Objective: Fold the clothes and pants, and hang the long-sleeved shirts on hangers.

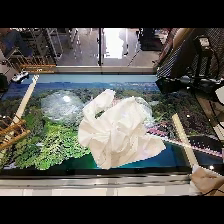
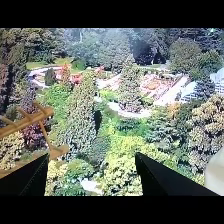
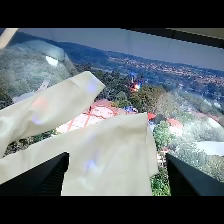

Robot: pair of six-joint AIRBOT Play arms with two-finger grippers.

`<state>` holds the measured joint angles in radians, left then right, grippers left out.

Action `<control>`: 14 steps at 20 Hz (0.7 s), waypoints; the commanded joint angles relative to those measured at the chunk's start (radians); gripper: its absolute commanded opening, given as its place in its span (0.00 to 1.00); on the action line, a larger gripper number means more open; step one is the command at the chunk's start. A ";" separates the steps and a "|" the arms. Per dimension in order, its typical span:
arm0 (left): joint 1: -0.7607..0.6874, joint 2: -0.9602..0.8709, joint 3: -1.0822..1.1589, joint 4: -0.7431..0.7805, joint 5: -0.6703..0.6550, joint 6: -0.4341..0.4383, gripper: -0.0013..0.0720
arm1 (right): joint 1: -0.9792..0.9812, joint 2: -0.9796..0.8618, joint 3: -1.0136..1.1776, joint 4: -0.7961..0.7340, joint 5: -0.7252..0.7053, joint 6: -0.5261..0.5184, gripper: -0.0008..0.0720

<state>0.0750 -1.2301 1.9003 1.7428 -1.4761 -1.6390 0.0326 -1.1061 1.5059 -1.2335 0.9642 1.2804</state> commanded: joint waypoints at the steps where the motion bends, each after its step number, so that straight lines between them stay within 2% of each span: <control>1: 0.000 0.000 0.001 0.000 0.013 0.000 0.81 | 0.001 0.000 0.000 0.000 0.000 0.000 0.98; 5: 0.000 -0.001 0.000 -0.004 0.030 0.000 0.81 | 0.001 0.000 0.000 0.000 0.000 0.000 0.98; 7: 0.000 -0.010 0.000 -0.050 0.108 0.000 0.81 | 0.001 0.000 0.000 0.000 0.000 0.000 0.98; 9: 0.000 -0.031 0.000 -0.151 0.191 0.000 0.81 | 0.001 0.000 0.000 0.000 0.000 0.000 0.98; 11: 0.000 -0.059 0.000 -0.318 0.208 0.001 0.81 | 0.001 0.000 0.000 0.000 0.000 0.000 0.98; 12: 0.000 -0.082 0.000 -0.485 0.200 0.051 0.83 | 0.001 -0.001 0.000 0.007 -0.014 0.003 0.98; 13: -0.001 -0.111 0.000 -0.713 0.151 0.212 0.96 | 0.002 -0.003 0.000 0.027 -0.069 0.006 0.98; 14: -0.009 -0.142 0.000 -0.940 0.048 0.394 0.97 | 0.002 -0.002 0.000 0.079 -0.134 0.025 0.98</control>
<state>0.0734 -1.3113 1.9003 1.3251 -1.3266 -1.5414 0.0330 -1.1072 1.5059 -1.2179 0.9314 1.2812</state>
